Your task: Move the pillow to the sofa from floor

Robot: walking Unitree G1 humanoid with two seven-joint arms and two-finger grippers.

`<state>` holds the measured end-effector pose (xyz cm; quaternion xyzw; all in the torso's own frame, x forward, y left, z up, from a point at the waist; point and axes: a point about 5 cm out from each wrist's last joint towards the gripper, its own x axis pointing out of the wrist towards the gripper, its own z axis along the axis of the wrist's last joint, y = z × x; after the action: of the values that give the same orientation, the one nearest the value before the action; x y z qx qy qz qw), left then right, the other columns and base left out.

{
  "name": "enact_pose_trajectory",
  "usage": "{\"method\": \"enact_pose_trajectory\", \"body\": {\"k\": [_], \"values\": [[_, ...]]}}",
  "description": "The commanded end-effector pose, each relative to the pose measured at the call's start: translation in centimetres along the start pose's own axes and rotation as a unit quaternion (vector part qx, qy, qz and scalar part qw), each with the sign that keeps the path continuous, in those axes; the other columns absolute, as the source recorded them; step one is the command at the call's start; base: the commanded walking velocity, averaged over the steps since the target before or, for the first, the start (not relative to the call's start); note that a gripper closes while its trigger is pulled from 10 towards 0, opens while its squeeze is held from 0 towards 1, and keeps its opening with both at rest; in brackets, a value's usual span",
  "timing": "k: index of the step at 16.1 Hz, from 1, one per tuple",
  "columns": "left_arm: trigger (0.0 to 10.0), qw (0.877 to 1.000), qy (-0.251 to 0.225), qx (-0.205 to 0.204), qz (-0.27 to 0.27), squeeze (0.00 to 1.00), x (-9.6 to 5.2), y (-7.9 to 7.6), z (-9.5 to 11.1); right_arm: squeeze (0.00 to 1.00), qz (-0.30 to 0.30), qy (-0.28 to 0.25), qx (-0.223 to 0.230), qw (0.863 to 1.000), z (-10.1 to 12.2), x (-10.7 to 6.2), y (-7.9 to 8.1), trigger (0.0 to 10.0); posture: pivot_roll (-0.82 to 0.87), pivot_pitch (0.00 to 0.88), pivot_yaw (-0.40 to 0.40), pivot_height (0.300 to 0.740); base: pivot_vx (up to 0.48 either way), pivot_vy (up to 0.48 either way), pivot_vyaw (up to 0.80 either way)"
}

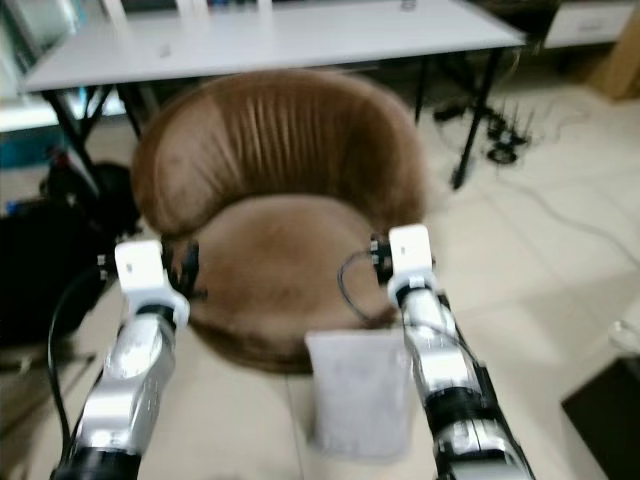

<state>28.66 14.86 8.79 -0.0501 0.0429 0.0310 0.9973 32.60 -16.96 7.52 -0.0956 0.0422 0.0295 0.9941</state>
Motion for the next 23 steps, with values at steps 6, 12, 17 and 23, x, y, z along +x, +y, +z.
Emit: {"method": "enact_pose_trajectory", "body": {"k": [6, 12, 17, 23], "values": [[10.0, 1.000, -0.010, -0.008, -0.005, 0.00, 0.06, -0.33, 0.30, 0.00, -0.009, 0.000, -0.004, 1.000, -0.11, -0.04, -0.67, 10.0, -0.10, 0.000, 0.040, 0.740, 0.054, -0.059, 0.00], [10.0, 1.000, -0.005, -0.015, -0.004, 0.00, -0.04, -0.36, 0.08, 0.00, -0.009, 0.002, -0.003, 1.000, -0.18, -0.10, -0.71, 10.0, -0.10, 0.000, 0.040, 0.740, 0.000, -0.217, 0.00], [10.0, 1.000, -0.006, -0.013, -0.003, 0.00, -0.15, -0.34, 0.06, 0.00, -0.008, 0.000, 0.000, 1.000, -0.14, -0.08, -0.66, 10.0, -0.10, 0.000, 0.039, 0.740, 0.000, 0.000, 0.00], [10.0, 1.000, -0.004, -0.012, -0.003, 0.00, -0.27, -0.32, -0.04, 0.00, -0.008, 0.001, 0.000, 1.000, -0.24, -0.16, -0.70, 10.0, -0.10, 0.000, 0.039, 0.740, 0.000, 0.000, 0.00]]}}
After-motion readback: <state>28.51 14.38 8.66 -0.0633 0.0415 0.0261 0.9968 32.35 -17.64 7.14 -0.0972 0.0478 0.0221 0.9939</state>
